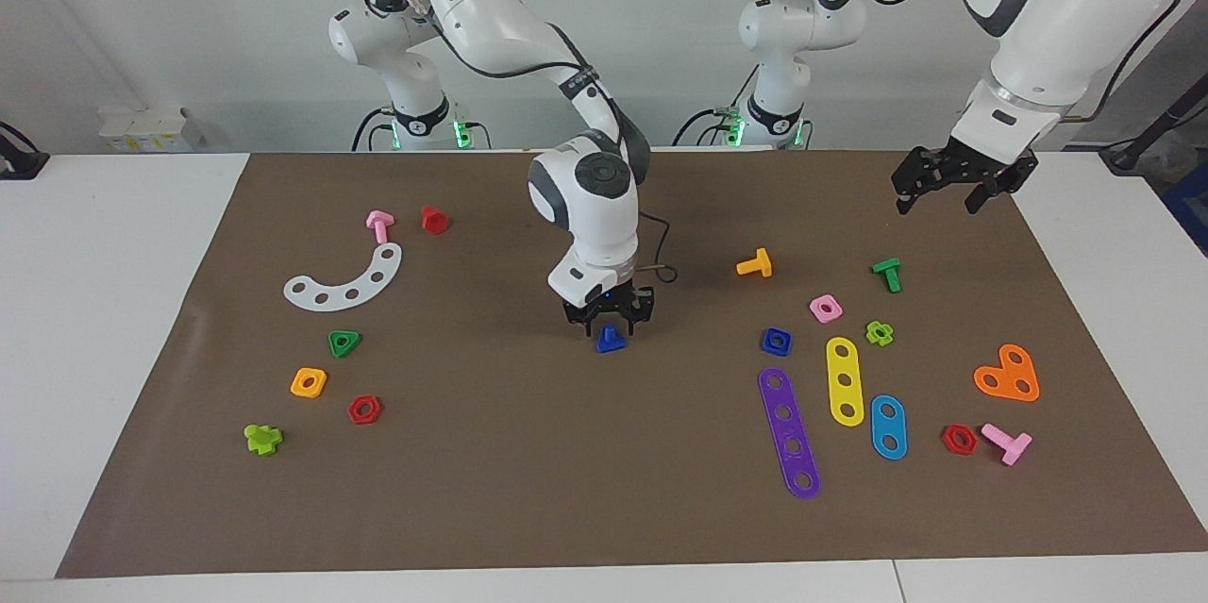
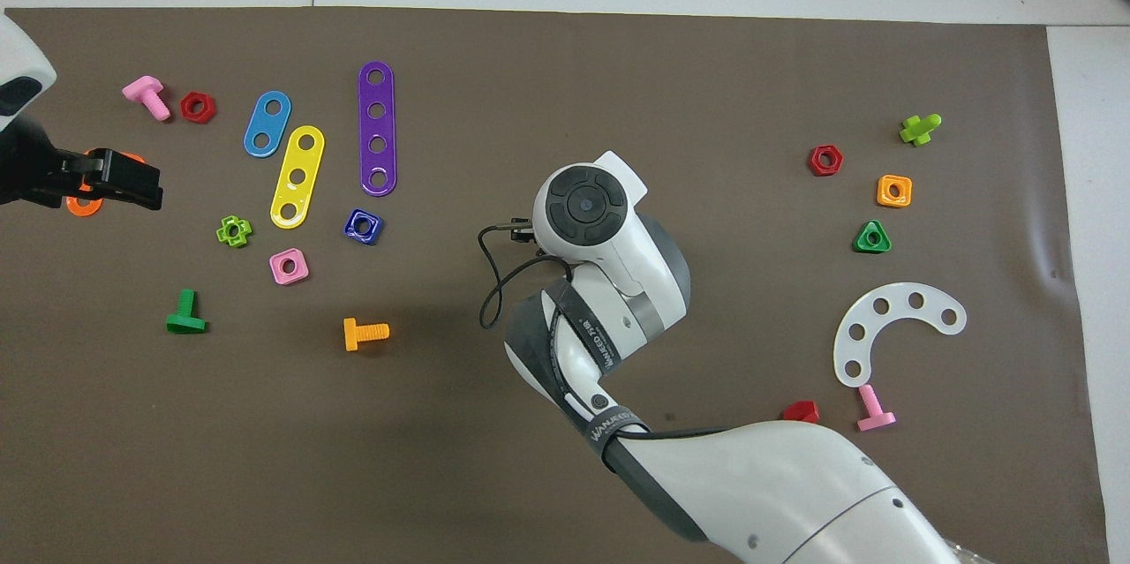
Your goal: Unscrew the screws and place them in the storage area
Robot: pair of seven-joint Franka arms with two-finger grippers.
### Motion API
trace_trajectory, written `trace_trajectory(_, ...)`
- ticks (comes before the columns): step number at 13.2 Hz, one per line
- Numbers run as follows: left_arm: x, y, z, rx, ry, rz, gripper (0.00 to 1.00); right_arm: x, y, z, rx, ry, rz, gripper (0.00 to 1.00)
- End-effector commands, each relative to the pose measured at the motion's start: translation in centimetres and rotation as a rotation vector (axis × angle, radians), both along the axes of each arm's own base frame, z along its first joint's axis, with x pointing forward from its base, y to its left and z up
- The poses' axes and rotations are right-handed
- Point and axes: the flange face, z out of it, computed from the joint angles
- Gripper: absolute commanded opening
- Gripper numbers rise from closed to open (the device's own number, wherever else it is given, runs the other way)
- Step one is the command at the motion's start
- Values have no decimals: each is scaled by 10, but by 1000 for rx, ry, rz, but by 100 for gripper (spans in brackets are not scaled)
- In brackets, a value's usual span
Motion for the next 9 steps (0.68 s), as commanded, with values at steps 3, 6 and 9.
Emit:
trace_trajectory(3, -9, 1, 2, -11, 3, 15, 100, -2, -4, 7, 24, -26, 8, 40)
trace_trajectory(6, -9, 1, 2, -11, 3, 15, 100, 0, -4, 7, 36, -48, 9, 40)
trace_trajectory(9, -9, 1, 2, -11, 3, 15, 100, -2, -5, 5, 32, -43, 9, 40)
